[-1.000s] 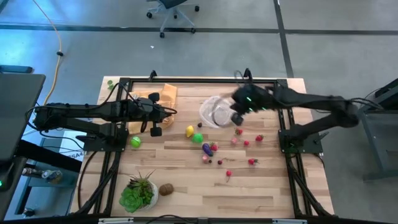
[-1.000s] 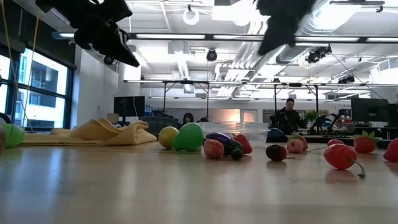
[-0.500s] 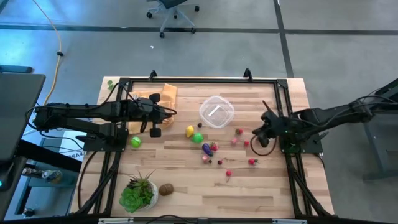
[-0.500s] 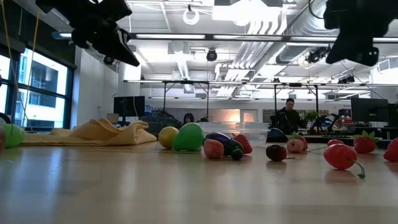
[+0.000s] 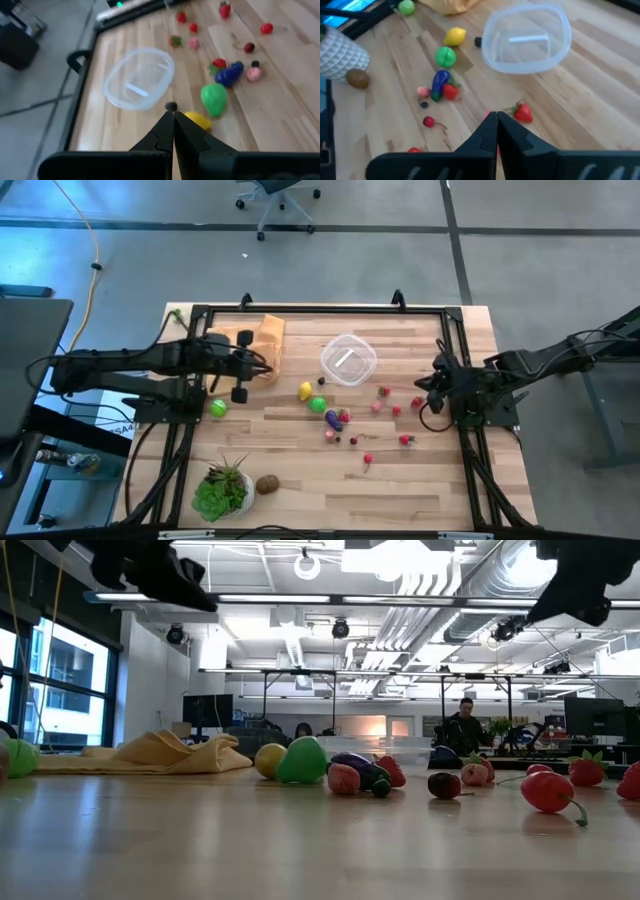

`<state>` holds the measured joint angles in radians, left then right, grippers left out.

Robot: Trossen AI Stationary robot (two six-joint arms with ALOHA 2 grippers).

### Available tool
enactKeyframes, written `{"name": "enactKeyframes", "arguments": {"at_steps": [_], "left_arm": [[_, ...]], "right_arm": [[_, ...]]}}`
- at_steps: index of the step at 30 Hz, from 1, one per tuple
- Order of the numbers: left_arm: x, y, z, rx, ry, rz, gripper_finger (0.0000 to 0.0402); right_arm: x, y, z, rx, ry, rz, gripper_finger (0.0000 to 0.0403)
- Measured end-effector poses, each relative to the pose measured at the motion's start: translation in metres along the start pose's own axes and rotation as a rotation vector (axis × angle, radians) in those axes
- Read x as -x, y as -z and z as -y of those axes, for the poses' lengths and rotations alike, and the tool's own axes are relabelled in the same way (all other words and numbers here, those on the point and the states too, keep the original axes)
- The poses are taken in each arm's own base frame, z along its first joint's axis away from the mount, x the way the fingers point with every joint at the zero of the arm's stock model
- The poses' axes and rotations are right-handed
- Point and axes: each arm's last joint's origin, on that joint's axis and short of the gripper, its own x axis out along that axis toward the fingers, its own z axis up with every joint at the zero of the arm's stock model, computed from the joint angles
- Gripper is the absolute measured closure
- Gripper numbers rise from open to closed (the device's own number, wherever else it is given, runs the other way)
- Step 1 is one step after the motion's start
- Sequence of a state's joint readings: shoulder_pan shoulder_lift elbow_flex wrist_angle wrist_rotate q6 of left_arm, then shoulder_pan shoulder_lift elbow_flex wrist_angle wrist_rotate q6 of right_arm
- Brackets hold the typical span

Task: Pick and placing Produce into tupperware
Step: Put the red strawberry into the transparent container

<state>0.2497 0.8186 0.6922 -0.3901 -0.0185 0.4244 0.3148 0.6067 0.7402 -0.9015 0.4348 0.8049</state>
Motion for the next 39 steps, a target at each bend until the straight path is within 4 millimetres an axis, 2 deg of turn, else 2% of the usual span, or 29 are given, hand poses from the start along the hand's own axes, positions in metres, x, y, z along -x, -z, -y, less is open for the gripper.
{"name": "enactKeyframes", "arguments": {"at_steps": [7,15,18,22,26,30,39], "left_arm": [[0.015,0.000,-0.006,-0.007,-0.021,0.060,0.0399],[0.020,0.020,-0.042,0.122,-0.063,0.051,0.0399],[0.024,0.029,-0.050,0.149,-0.019,0.060,0.0399],[0.027,0.036,-0.054,0.173,-0.007,0.041,0.0399],[0.027,0.036,-0.053,0.175,0.008,0.043,0.0399],[0.027,0.036,-0.053,0.175,0.021,0.051,0.0399],[0.027,0.037,-0.053,0.253,0.009,0.036,0.0399]], "right_arm": [[0.014,-0.014,-0.004,0.099,-0.036,0.047,0.0402],[0.019,-0.019,-0.006,0.144,-0.049,0.063,0.0402],[0.019,-0.018,-0.006,0.193,-0.058,0.055,0.0402],[0.019,-0.017,-0.007,0.230,-0.084,0.025,0.0402],[0.019,-0.014,-0.003,0.190,-0.057,-0.013,0.0399],[0.016,-0.010,-0.001,0.134,-0.015,-0.066,0.0372],[0.007,-0.009,-0.006,-0.045,0.032,-0.108,0.0274]]}}
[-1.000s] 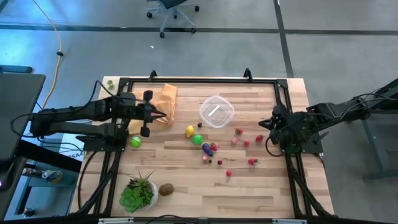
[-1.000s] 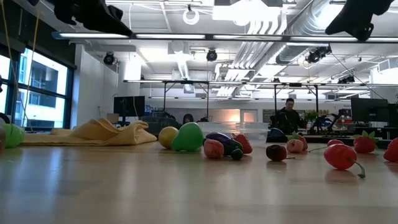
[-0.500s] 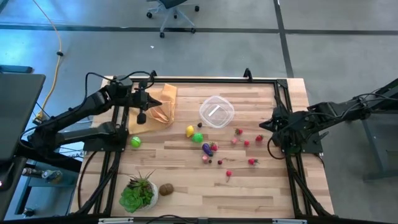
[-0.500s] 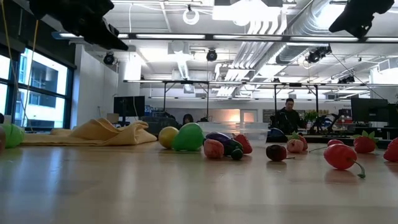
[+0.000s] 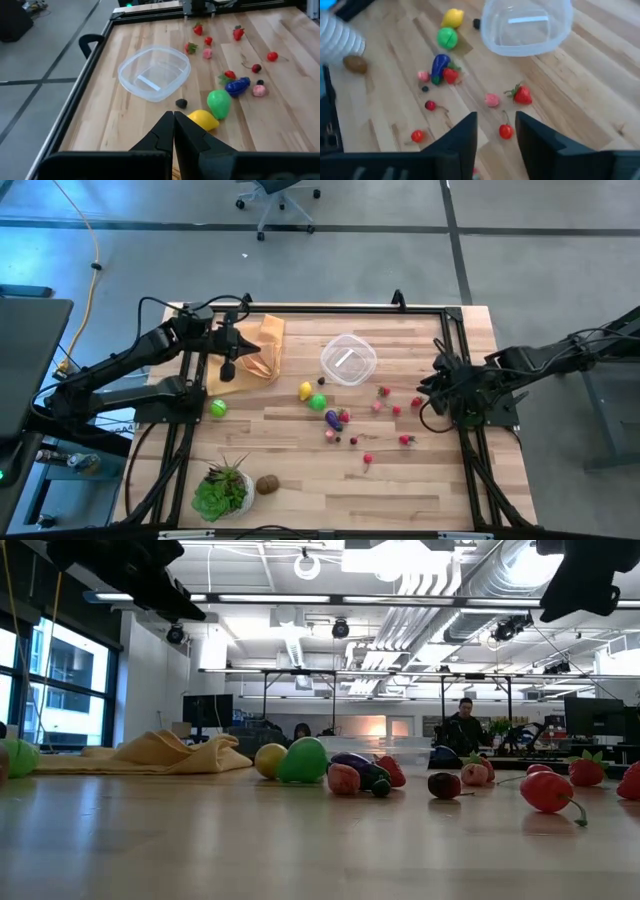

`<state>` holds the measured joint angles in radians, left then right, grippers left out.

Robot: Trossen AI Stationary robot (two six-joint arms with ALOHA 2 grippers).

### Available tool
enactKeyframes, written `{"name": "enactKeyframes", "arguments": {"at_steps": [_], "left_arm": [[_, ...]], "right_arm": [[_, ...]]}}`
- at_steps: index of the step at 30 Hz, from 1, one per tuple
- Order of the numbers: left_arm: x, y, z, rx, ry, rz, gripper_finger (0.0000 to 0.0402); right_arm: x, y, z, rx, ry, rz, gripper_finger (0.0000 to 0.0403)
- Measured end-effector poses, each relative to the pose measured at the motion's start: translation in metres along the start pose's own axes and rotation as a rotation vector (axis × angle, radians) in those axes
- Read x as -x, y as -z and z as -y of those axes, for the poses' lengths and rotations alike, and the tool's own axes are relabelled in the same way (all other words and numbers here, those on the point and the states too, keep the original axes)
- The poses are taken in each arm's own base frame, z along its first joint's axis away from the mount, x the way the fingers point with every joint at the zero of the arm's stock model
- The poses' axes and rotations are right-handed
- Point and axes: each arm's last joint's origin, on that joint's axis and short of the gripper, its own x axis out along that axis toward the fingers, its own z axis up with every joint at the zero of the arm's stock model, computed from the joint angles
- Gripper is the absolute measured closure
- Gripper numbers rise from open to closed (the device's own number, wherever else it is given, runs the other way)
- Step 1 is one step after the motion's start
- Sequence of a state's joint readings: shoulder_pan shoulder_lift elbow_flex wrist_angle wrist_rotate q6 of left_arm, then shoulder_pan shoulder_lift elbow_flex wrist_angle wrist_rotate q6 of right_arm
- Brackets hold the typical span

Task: Pick and placing Produce into tupperware
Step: Put the red strawberry into the transparent container

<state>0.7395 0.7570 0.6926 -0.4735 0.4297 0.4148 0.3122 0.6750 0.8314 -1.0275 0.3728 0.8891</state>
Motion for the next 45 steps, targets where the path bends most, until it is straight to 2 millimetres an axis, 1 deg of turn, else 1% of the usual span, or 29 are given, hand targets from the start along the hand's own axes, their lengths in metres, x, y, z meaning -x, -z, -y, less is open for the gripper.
{"name": "enactKeyframes", "arguments": {"at_steps": [3,5,10,12,16,19,22,27,32,36,39,43,45], "left_arm": [[0.000,0.000,0.000,0.000,-0.004,-0.002,0.0399],[0.000,0.000,0.000,0.000,-0.004,-0.002,0.0399],[0.000,0.000,0.000,0.000,-0.004,-0.001,0.0399],[0.000,0.000,0.000,0.000,-0.004,-0.001,0.0399],[0.000,0.000,0.000,0.000,-0.004,-0.001,0.0399],[0.000,0.000,0.000,0.000,-0.004,-0.001,0.0399],[0.000,0.000,0.000,0.000,-0.004,-0.002,0.0399],[0.000,0.000,0.000,0.000,-0.004,-0.002,0.0399],[0.000,0.000,0.000,0.000,-0.004,-0.002,0.0399],[0.000,0.000,0.000,0.000,-0.004,-0.002,0.0399],[0.000,0.000,0.000,0.000,-0.004,-0.002,0.0399],[0.000,0.000,0.000,0.000,-0.004,-0.002,0.0399],[0.000,0.000,0.000,0.000,-0.004,-0.002,0.0399]], "right_arm": [[-0.002,0.000,0.000,-0.092,0.030,0.003,0.0263],[-0.001,0.000,0.002,-0.153,0.081,-0.031,0.0261],[0.009,-0.008,0.005,-0.251,0.320,-0.147,0.0260],[0.007,-0.013,0.002,-0.286,0.399,-0.161,0.0260],[-0.012,-0.014,-0.008,-0.401,0.459,-0.219,0.0260],[-0.031,-0.008,-0.012,-0.479,0.502,-0.313,0.0260],[-0.045,-0.001,-0.013,-0.493,0.560,-0.374,0.0260],[-0.065,0.009,-0.012,-0.571,0.630,-0.374,0.0261],[-0.083,0.021,-0.009,-0.599,0.598,-0.383,0.0261],[-0.099,0.034,-0.002,-0.613,0.562,-0.372,0.0260],[-0.110,0.044,0.003,-0.659,0.534,-0.363,0.0260],[-0.120,0.054,0.008,-0.703,0.512,-0.345,0.0260],[-0.121,0.056,0.011,-0.709,0.525,-0.345,0.0260]]}}
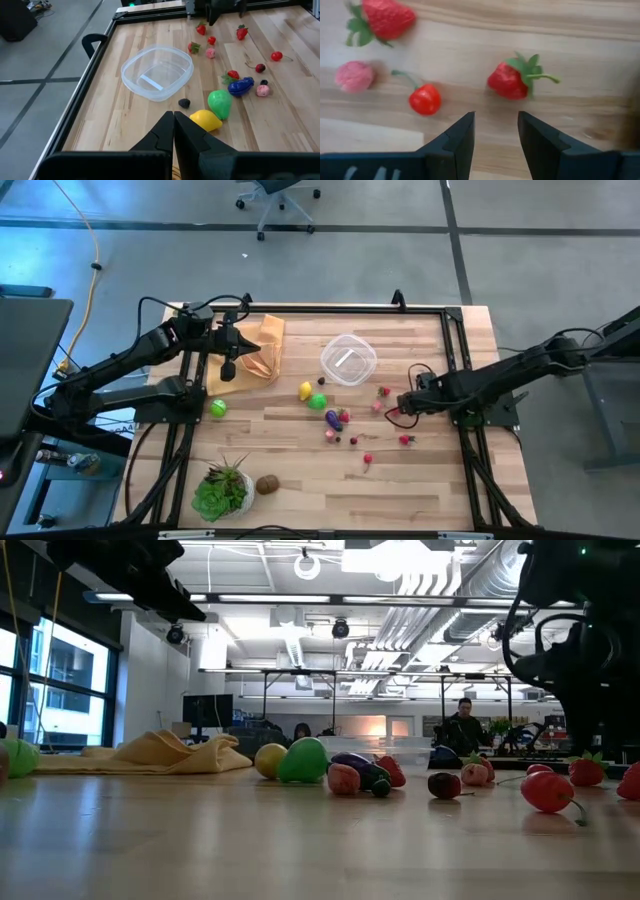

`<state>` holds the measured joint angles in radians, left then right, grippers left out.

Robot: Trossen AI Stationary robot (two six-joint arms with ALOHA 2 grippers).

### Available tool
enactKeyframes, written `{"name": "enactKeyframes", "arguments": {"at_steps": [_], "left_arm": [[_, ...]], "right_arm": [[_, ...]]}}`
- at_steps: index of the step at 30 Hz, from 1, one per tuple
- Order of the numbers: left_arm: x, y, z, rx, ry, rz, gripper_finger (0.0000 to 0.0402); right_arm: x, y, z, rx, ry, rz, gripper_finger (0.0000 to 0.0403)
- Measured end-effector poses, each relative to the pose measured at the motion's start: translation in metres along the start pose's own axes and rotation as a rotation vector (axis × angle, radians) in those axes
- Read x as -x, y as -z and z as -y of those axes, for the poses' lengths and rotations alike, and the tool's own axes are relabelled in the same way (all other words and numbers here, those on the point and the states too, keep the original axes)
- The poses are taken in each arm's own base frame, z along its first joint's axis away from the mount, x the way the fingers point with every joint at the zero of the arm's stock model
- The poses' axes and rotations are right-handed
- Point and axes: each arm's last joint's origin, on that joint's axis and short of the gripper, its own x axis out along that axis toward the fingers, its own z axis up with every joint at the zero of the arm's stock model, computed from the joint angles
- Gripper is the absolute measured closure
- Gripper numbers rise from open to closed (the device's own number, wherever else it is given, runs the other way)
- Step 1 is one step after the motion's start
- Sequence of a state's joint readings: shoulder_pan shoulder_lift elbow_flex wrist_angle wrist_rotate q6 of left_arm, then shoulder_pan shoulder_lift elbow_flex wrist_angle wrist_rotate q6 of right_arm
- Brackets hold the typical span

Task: Pick and placing Produce into tupperware
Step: Put the red strawberry into the transparent container

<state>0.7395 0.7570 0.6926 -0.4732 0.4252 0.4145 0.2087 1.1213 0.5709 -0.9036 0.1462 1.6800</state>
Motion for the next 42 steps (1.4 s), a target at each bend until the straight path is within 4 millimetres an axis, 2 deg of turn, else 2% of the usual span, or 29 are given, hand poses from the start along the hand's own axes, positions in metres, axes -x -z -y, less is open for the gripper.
{"name": "enactKeyframes", "arguments": {"at_steps": [10,28,32,42], "left_arm": [[0.000,0.000,0.000,0.000,0.000,0.000,0.0399],[0.000,0.000,0.000,0.000,0.000,0.000,0.0399],[0.000,0.000,0.000,0.000,0.000,0.000,0.0399],[0.000,0.000,0.000,0.000,0.000,0.000,0.0399]], "right_arm": [[0.003,-0.002,0.001,-0.177,0.018,0.034,0.0260],[0.004,-0.006,0.005,-0.307,0.037,0.149,0.0260],[0.002,-0.003,0.002,-0.272,0.036,0.146,0.0260],[-0.013,0.009,-0.004,-0.326,0.081,0.191,0.0260]]}}
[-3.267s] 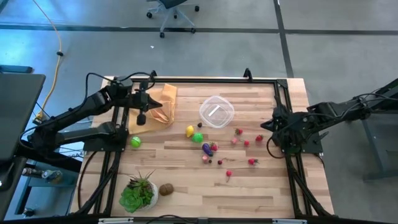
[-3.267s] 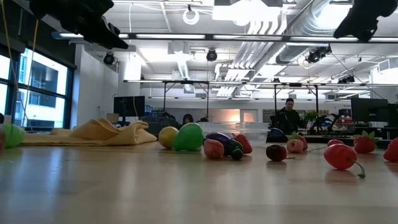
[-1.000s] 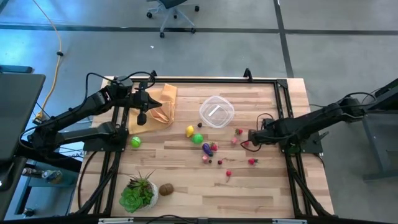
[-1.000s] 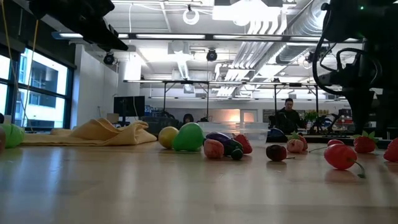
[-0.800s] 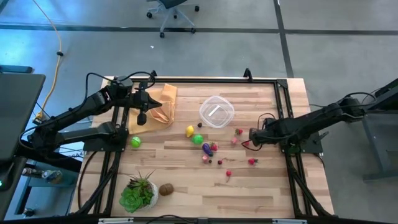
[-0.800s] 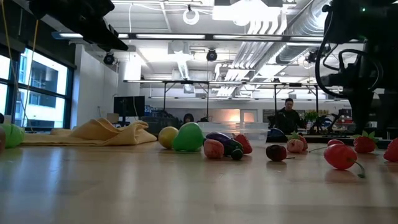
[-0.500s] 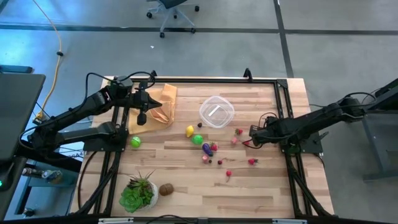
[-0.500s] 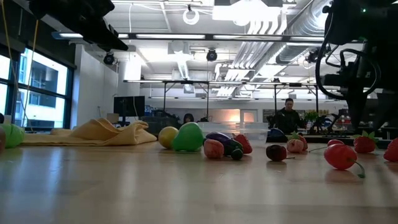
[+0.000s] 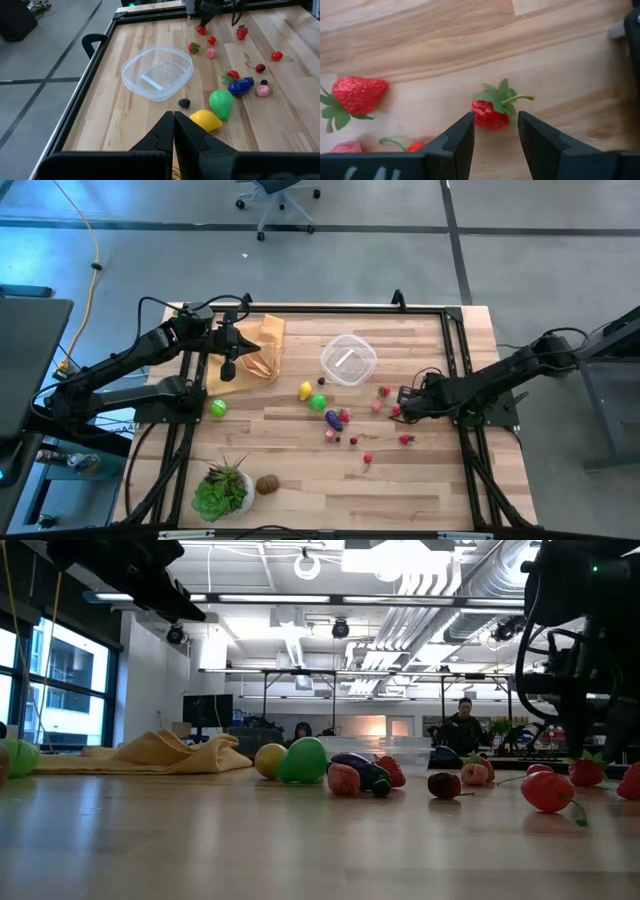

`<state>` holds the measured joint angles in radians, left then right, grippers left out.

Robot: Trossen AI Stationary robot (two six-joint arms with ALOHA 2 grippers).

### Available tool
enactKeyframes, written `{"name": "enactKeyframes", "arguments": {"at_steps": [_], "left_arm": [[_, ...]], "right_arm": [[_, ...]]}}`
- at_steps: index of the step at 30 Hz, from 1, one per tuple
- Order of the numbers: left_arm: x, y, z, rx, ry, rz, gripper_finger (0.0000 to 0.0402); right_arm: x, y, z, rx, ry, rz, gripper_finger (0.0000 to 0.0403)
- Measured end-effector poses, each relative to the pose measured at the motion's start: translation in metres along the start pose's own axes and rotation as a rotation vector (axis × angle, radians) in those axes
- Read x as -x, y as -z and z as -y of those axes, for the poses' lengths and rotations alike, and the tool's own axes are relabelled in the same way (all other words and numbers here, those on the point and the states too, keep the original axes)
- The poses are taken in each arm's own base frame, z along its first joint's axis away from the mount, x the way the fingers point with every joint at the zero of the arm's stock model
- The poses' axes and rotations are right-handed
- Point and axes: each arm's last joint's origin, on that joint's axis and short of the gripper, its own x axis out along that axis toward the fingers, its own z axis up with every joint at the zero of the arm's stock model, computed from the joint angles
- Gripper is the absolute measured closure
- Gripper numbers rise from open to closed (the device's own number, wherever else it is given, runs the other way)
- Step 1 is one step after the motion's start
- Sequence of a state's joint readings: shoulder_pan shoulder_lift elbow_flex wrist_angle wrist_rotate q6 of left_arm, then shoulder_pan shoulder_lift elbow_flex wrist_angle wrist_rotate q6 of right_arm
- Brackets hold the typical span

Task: Pick and placing Produce into tupperware
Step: Put the red strawberry into the transparent container

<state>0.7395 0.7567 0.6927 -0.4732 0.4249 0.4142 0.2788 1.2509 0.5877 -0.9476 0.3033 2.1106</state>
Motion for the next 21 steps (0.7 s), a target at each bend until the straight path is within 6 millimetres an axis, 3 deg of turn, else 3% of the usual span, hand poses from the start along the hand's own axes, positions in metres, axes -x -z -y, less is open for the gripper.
{"name": "enactKeyframes", "arguments": {"at_steps": [16,21], "left_arm": [[0.000,0.000,0.000,0.000,0.000,0.000,0.0399],[0.000,0.000,0.000,0.000,0.000,0.000,0.0399]], "right_arm": [[-0.010,0.012,-0.002,-0.053,-0.005,0.077,0.0260],[-0.013,0.013,-0.003,-0.060,0.006,0.099,0.0227]]}}
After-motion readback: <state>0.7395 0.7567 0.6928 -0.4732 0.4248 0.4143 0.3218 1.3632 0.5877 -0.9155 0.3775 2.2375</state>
